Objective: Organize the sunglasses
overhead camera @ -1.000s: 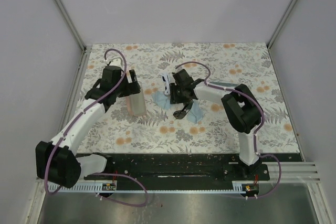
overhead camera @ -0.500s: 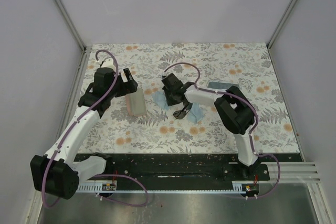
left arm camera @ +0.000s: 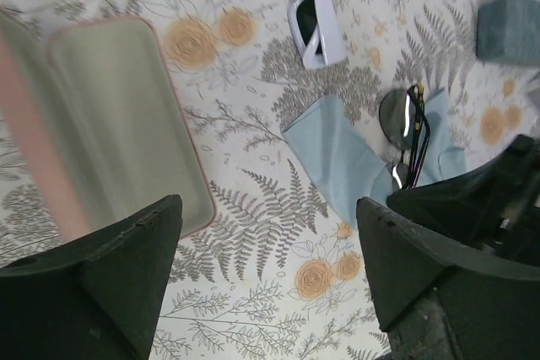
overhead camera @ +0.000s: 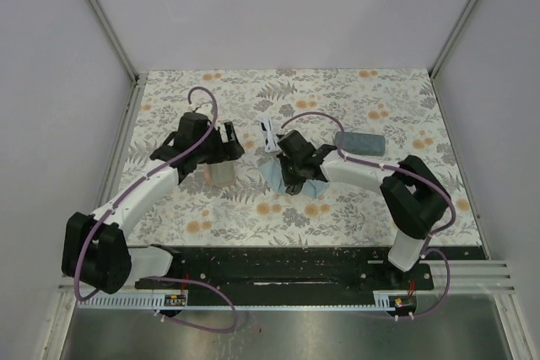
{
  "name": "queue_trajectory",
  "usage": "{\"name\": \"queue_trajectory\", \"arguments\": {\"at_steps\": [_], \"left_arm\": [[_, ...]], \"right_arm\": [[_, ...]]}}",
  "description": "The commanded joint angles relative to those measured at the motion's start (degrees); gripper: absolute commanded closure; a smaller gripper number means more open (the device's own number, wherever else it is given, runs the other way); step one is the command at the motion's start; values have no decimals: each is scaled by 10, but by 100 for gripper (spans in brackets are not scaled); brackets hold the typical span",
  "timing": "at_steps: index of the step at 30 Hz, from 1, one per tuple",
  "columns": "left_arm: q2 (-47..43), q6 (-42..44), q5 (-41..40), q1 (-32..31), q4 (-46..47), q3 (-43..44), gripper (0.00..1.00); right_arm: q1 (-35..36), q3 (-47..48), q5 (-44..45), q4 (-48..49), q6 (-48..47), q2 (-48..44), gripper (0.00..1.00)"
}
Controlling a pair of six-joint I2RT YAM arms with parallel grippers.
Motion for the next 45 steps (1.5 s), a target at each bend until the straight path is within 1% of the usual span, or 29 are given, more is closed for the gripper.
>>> {"name": "queue_trajectory", "arguments": {"at_steps": [1,2,3,5,8,13,14,15,16,17,18,19,22,24,26,28,35,39,41,42,43,44,45], "left_arm": [[53,18,26,-33,29,38,14],[70,22,28,-42,25,48,16],[85,25,32,-47,22,57,20],[117,29,40,-60,20,75,23],[164,32,49,-74,20,101,24],[218,38,63,-99,19,128,25],[226,40,68,-106,18,132,27],[237,42,78,-112,18,138,30],[245,43,83,-116,17,142,33],[253,43,87,-122,17,144,35],[259,42,89,-127,17,146,36],[265,40,89,-133,17,148,36],[282,37,87,-146,18,152,37],[287,34,85,-155,18,153,37],[295,33,81,-164,22,152,38],[302,28,83,-171,29,147,41],[332,18,98,-188,50,152,49],[346,19,107,-190,58,157,63],[354,20,117,-190,63,159,67],[356,20,122,-189,65,158,73],[357,20,124,-190,65,157,81],[352,19,120,-189,66,153,92],[345,18,113,-189,67,147,99]], "right_arm": [[3,-39,-35,14,31,-77,100],[3,-52,-35,14,37,-89,100],[2,-62,-34,14,42,-97,100],[2,-80,-24,8,49,-114,99],[2,-93,-35,-1,46,-124,98],[4,-143,-107,20,79,-155,95],[3,-156,-116,27,85,-167,94],[3,-170,-123,34,92,-176,92],[2,-181,-123,36,94,-188,87],[2,-190,-123,36,97,-193,81],[3,-197,-121,36,97,-198,69],[3,-203,-114,35,100,-204,65],[2,-213,-88,25,106,-222,63],[2,-214,-72,18,107,-234,57],[2,-210,-51,7,111,-239,57],[2,-210,-24,5,116,-244,57],[2,-210,39,2,131,-270,59],[1,-206,61,3,138,-268,59],[1,-198,69,2,140,-258,59],[1,-193,73,4,142,-249,59],[0,-186,77,2,144,-241,59],[-1,-181,80,2,147,-233,60],[-2,-174,84,4,151,-224,60]]}}
